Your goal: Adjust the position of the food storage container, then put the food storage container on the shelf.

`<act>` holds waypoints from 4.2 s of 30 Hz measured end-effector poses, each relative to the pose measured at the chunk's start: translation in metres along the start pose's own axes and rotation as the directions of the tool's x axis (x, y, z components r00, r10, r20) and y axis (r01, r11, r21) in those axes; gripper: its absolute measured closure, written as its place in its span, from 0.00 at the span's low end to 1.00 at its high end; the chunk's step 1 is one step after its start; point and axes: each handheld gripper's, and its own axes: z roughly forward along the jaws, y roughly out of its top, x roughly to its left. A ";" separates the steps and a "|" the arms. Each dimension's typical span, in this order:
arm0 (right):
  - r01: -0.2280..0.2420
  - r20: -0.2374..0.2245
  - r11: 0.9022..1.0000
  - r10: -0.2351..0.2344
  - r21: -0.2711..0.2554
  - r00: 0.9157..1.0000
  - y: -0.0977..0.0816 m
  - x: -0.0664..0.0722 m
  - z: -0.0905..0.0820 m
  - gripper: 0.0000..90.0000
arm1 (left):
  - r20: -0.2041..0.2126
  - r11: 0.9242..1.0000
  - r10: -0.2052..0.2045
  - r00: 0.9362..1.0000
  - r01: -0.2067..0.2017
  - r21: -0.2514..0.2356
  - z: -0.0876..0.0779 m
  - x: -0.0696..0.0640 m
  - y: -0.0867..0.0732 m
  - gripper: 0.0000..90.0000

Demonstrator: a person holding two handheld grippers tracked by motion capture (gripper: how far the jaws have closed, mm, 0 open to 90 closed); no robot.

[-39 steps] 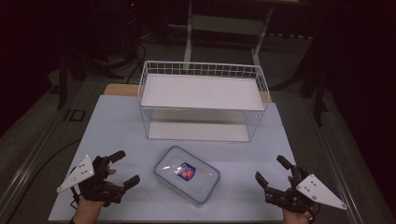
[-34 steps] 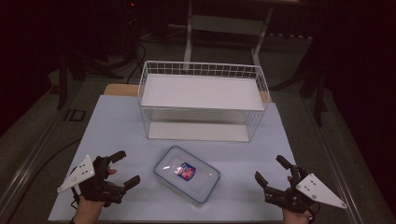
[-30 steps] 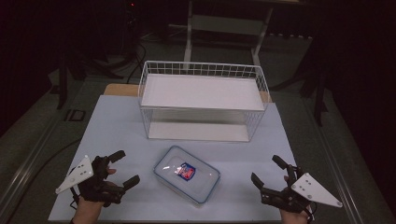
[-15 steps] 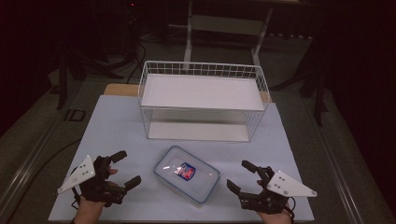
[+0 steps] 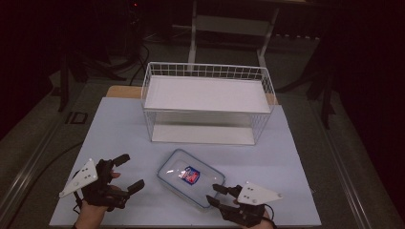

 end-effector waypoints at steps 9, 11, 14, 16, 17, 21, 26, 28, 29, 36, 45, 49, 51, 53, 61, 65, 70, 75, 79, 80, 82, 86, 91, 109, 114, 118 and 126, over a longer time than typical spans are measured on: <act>0.054 -0.121 0.993 -0.042 0.101 0.992 -0.017 0.018 0.024 1.00 | 0.003 1.000 0.006 1.000 -0.006 0.011 0.001 0.000 -0.001 0.00; 0.059 -0.137 0.992 -0.043 0.112 0.990 -0.021 0.019 0.028 1.00 | 0.003 1.000 0.007 1.000 -0.007 0.013 0.002 0.000 -0.001 0.00; 0.077 -0.138 0.986 -0.057 0.147 0.989 -0.025 0.019 0.033 1.00 | 0.004 1.000 0.007 1.000 -0.007 0.017 0.002 0.000 -0.002 0.00; 0.084 -0.129 0.983 -0.063 0.166 0.990 -0.028 0.018 0.035 1.00 | 0.007 1.000 0.005 1.000 -0.005 0.016 0.003 0.001 -0.002 0.00; 0.086 -0.119 0.979 -0.065 0.185 0.991 -0.029 0.017 0.037 1.00 | 0.007 1.000 0.004 1.000 -0.004 0.017 0.003 0.001 -0.003 0.00; 0.098 -0.112 0.974 -0.076 0.204 0.991 -0.030 0.016 0.037 1.00 | 0.009 1.000 -0.001 1.000 0.001 0.026 0.004 0.002 -0.004 0.00; 0.093 -0.091 0.972 -0.075 0.217 0.993 -0.030 0.012 0.032 1.00 | 0.015 1.000 0.005 1.000 -0.005 0.031 0.005 0.001 -0.005 0.00; 0.078 -0.066 0.971 -0.065 0.225 0.996 -0.031 0.007 0.028 1.00 | 0.014 1.000 0.006 1.000 -0.007 0.029 0.004 0.001 -0.005 0.00; 0.072 -0.058 0.972 -0.060 0.224 0.996 -0.031 0.005 0.027 1.00 | 0.014 1.000 0.006 1.000 -0.006 0.028 0.004 0.001 -0.004 0.00; 0.017 0.028 0.973 -0.024 0.228 0.999 -0.032 -0.013 0.020 1.00 | 0.018 0.999 0.010 1.000 -0.011 0.034 0.005 0.000 -0.005 0.00; 0.046 -0.017 0.972 -0.043 0.230 0.999 -0.029 -0.010 0.029 1.00 | 0.022 0.999 0.004 1.000 -0.005 0.034 0.006 0.000 -0.005 0.00; 0.029 0.019 0.968 -0.035 0.249 0.999 -0.031 -0.018 0.028 1.00 | 0.022 0.999 0.000 1.000 -0.001 0.037 0.006 0.000 -0.005 0.00; 0.013 0.035 0.969 -0.022 0.248 0.999 -0.031 -0.023 0.025 1.00 | 0.022 0.999 0.002 1.000 -0.003 0.039 0.006 0.000 -0.006 0.00; 0.003 0.058 0.968 -0.018 0.250 0.998 -0.031 -0.027 0.023 1.00 | 0.024 0.999 0.003 1.000 -0.004 0.038 0.006 0.000 -0.006 0.00; -0.016 0.082 0.969 -0.004 0.245 0.997 -0.032 -0.039 0.019 1.00 | 0.025 0.999 -0.002 1.000 0.001 0.043 0.007 0.000 -0.006 0.00; -0.021 0.097 0.970 -0.003 0.243 0.995 -0.033 -0.043 0.018 1.00 | 0.026 0.999 -0.004 1.000 0.003 0.043 0.007 0.000 -0.006 0.00; -0.034 0.111 0.970 0.007 0.243 0.994 -0.033 -0.049 0.016 1.00 | 0.027 0.999 -0.006 1.000 0.005 0.045 0.008 0.001 -0.007 0.00; -0.054 0.123 0.970 0.025 0.237 0.992 -0.034 -0.055 0.014 1.00 | 0.027 0.998 0.004 1.000 -0.005 0.059 0.009 0.000 -0.008 0.00; -0.058 0.115 0.977 0.034 0.204 0.993 -0.029 -0.051 0.009 1.00 | 0.039 0.998 0.012 0.999 -0.014 0.065 0.011 -0.001 -0.008 0.00; -0.055 0.112 0.981 0.034 0.187 0.993 -0.027 -0.050 0.007 1.00 | 0.041 0.998 0.015 0.999 -0.018 0.066 0.012 -0.001 -0.007 0.00; -0.042 0.113 0.986 0.023 0.162 0.993 -0.023 -0.051 0.003 0.99 | 0.038 0.997 0.019 0.999 -0.021 0.070 0.013 -0.002 -0.007 0.00; -0.043 0.128 0.992 0.028 0.116 0.991 -0.016 -0.059 -0.007 0.86 | 0.027 0.996 0.021 0.999 -0.023 0.088 0.016 -0.003 -0.005 0.00; -0.061 0.137 0.998 0.056 0.033 0.989 -0.007 -0.067 -0.021 0.48 | 0.005 0.995 0.010 1.000 -0.011 0.104 0.019 -0.005 0.003 0.00; -0.019 0.171 0.999 0.027 -0.047 0.985 0.029 -0.097 -0.040 0.18 | 0.018 0.972 -0.006 1.000 0.002 0.236 0.063 -0.009 0.051 0.00; -0.053 0.156 0.999 0.053 -0.004 0.986 0.036 -0.102 -0.041 0.19 | 0.021 0.967 -0.026 0.999 0.020 0.255 0.075 -0.008 0.060 0.00; -0.030 0.189 0.999 0.033 -0.020 0.981 0.039 -0.101 -0.044 0.19 | -0.009 0.953 -0.060 0.998 0.060 0.297 0.085 -0.002 0.061 0.00; 0.011 0.186 1.000 -0.006 -0.023 0.983 0.047 -0.098 -0.045 0.13 | -0.005 0.924 -0.148 0.989 0.140 0.355 0.102 0.012 0.064 0.00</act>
